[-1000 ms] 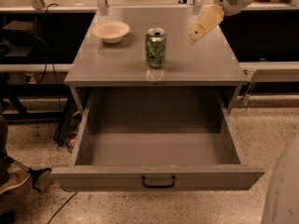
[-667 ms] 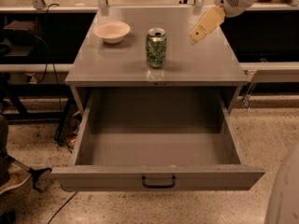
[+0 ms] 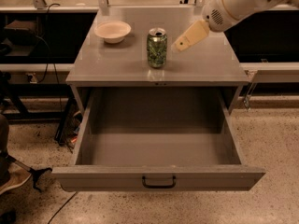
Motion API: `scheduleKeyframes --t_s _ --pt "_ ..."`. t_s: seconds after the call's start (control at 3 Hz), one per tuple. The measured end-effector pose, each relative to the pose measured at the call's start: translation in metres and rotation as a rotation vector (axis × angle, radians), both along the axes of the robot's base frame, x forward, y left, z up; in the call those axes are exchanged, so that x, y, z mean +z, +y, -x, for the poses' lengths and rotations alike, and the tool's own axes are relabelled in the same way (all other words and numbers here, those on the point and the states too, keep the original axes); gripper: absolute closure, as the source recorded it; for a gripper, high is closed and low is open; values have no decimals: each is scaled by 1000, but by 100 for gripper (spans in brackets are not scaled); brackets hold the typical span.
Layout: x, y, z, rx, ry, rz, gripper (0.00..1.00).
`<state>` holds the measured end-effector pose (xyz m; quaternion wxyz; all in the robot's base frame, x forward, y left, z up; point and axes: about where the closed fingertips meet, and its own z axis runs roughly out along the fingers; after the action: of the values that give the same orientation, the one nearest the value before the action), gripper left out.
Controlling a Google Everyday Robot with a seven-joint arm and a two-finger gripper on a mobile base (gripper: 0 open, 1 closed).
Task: Place green can into top drawer
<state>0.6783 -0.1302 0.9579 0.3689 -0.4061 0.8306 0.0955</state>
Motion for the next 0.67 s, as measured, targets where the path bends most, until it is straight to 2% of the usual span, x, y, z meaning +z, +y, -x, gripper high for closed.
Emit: scheduleKeyframes --t_s 0.33,0.67 --pt "-20 26 -5 4 -23 -58 0" --pt "-29 39 -18 -8 -51 -104 0"
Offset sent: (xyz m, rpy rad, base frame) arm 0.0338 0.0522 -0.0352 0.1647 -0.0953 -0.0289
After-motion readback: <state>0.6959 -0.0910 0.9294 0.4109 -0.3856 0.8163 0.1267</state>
